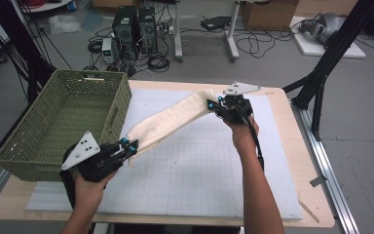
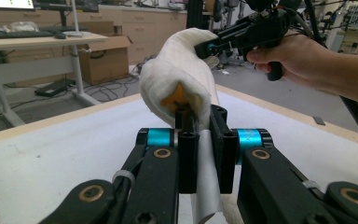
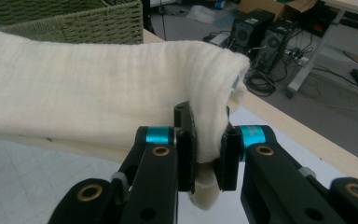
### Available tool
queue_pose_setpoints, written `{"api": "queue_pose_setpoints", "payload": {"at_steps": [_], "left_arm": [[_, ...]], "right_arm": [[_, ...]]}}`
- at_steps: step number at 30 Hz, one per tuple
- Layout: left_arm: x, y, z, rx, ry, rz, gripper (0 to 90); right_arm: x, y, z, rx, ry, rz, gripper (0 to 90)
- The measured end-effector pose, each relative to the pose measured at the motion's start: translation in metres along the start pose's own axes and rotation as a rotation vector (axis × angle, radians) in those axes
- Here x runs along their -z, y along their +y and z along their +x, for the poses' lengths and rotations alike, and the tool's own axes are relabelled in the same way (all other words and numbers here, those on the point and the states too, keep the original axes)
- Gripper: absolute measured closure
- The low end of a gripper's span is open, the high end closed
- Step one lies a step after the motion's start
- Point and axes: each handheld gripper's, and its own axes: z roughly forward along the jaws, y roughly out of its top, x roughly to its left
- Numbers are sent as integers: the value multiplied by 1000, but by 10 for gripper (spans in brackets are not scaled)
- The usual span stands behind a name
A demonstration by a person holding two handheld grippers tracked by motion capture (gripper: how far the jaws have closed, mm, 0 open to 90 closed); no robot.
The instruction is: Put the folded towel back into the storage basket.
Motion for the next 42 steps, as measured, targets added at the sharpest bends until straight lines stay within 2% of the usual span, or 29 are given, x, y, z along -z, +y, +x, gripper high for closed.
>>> {"api": "queue_pose_setpoints", "payload": {"at_steps": [3, 4, 6, 10, 14, 16, 22, 23, 24, 28, 31, 39, 42], "left_arm": [[6, 2, 4, -1, 22, -13, 833], [8, 3, 5, 1, 23, -16, 833], [12, 2, 7, 6, 38, -24, 833], [18, 0, 9, 7, 59, -25, 833], [25, 1, 11, -13, 89, -24, 833], [29, 1, 13, -11, 104, -28, 833], [42, 1, 21, 4, 139, -41, 833], [44, 1, 22, 5, 145, -40, 833], [46, 0, 24, 9, 154, -44, 832], [51, -2, 26, 16, 172, -49, 833], [57, -3, 30, 21, 190, -55, 832], [76, -5, 42, 57, 235, -85, 833], [82, -5, 45, 46, 267, -83, 833]], "right_arm": [[-7, 10, 2, 18, 1, -2, 813], [-14, 20, 5, 28, 2, 4, 813], [-23, 31, 8, 51, 5, -2, 813], [-39, 47, 14, 65, 10, -3, 813], [-49, 55, 18, 68, 19, -17, 813], [-60, 63, 23, 86, 35, -15, 813], [-78, 74, 31, 93, 58, -27, 813], [-82, 76, 33, 97, 63, -17, 813], [-88, 82, 36, 112, 68, -30, 813], [-102, 92, 42, 115, 90, -27, 813], [-110, 100, 47, 136, 102, -25, 813], [-141, 132, 69, 170, 136, -39, 813], [-148, 139, 75, 183, 141, -41, 813]]}}
